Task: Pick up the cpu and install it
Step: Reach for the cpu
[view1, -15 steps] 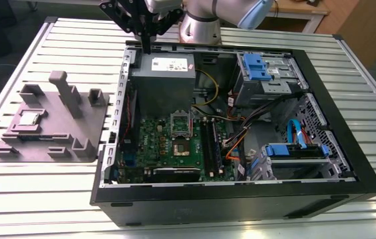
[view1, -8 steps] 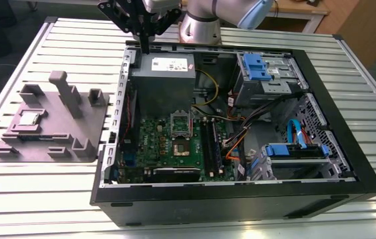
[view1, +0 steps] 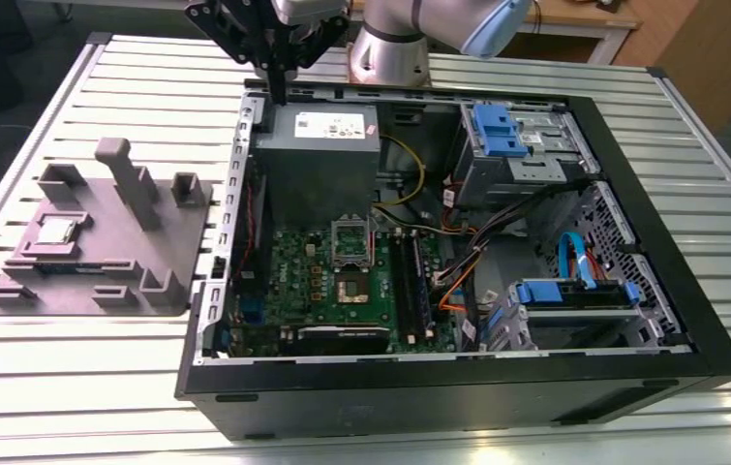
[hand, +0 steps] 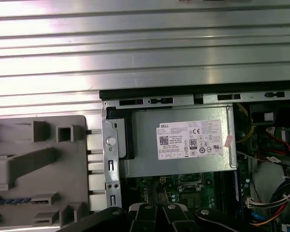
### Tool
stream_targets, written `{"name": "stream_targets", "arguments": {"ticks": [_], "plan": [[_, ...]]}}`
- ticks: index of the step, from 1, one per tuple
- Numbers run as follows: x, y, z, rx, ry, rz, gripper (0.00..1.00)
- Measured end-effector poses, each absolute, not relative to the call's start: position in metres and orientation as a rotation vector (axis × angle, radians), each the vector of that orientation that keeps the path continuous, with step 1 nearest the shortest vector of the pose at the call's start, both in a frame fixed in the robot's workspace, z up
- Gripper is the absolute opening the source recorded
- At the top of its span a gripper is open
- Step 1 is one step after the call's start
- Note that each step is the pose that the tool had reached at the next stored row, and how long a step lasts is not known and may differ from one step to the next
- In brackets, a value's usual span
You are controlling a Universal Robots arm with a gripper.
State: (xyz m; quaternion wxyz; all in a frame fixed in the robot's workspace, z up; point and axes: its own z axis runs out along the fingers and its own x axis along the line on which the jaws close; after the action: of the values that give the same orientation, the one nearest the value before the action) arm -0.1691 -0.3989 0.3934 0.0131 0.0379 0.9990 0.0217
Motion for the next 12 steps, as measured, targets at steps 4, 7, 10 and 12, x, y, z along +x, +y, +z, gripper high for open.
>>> {"name": "stream_targets", "arguments": {"ticks": [4, 7, 10, 12], "plan": [[-0.1707, -0.3989, 0.3934, 0.118, 3.113, 0.068, 0.1], [-0.1719, -0.3989, 0.3934, 0.118, 3.112, 0.068, 0.1], [-0.1731, -0.3989, 0.3934, 0.118, 3.112, 0.068, 0.1], [-0.1739, -0.3989, 0.3934, 0.118, 3.113, 0.068, 0.1]]}}
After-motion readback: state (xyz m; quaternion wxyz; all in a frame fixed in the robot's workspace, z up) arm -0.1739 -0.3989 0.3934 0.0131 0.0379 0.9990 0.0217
